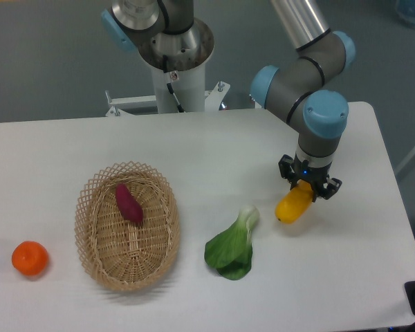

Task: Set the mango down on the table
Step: 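Lower the held yellow mango onto the table beside the bok choy, then open the gripper and lift it away from the mango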

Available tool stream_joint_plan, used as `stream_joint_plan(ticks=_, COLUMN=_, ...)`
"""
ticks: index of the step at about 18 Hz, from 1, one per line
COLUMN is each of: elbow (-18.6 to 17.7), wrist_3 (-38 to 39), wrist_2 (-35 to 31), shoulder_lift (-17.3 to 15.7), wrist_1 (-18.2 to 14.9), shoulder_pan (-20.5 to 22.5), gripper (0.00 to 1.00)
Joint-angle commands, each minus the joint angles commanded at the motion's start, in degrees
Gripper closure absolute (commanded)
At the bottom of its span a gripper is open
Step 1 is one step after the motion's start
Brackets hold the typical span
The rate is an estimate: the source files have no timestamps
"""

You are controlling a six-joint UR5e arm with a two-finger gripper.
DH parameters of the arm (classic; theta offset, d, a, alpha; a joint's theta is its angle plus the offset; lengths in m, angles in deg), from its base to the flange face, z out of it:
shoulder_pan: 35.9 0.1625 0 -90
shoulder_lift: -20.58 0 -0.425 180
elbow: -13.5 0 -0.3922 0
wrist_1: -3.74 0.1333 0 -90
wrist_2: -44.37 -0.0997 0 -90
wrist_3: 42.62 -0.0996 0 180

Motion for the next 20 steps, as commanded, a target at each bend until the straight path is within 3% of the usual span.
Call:
stream_joint_plan(ticks=5, elbow=-0.53, wrist_3=-0.01, wrist_2=0.0, shoulder_lift=0.35, wrist_1=0.44, shoulder_pan=-0.09, gripper=0.53)
stream_joint_plan(ticks=6, elbow=-0.62, wrist_3=-0.01, wrist_2=0.0, shoulder_lift=0.35, wrist_1=0.53, shoulder_pan=-0.09, gripper=0.49)
stream_joint_plan(ticks=7, elbow=-0.54, wrist_3=-0.01, wrist_2=0.0, shoulder_lift=0.35, wrist_1=0.53, shoulder_pan=0.0, gripper=0.4)
stream_joint_plan(ticks=8, elbow=-0.62, wrist_3=-0.01, wrist_2=0.0, shoulder_lift=0.35, wrist_1=0.62, shoulder_pan=0.0, gripper=0.16)
stream_joint_plan(ticks=9, elbow=-0.54, wrist_3=-0.01, wrist_2=0.0, shoulder_lift=0.35, wrist_1=0.88, shoulder_pan=0.0, gripper=0.02)
stream_joint_plan(ticks=20, elbow=3.07, wrist_3=5.09, wrist_2=6.77, shoulder_lift=-1.14, wrist_1=1.15, shoulder_pan=0.97, gripper=0.0)
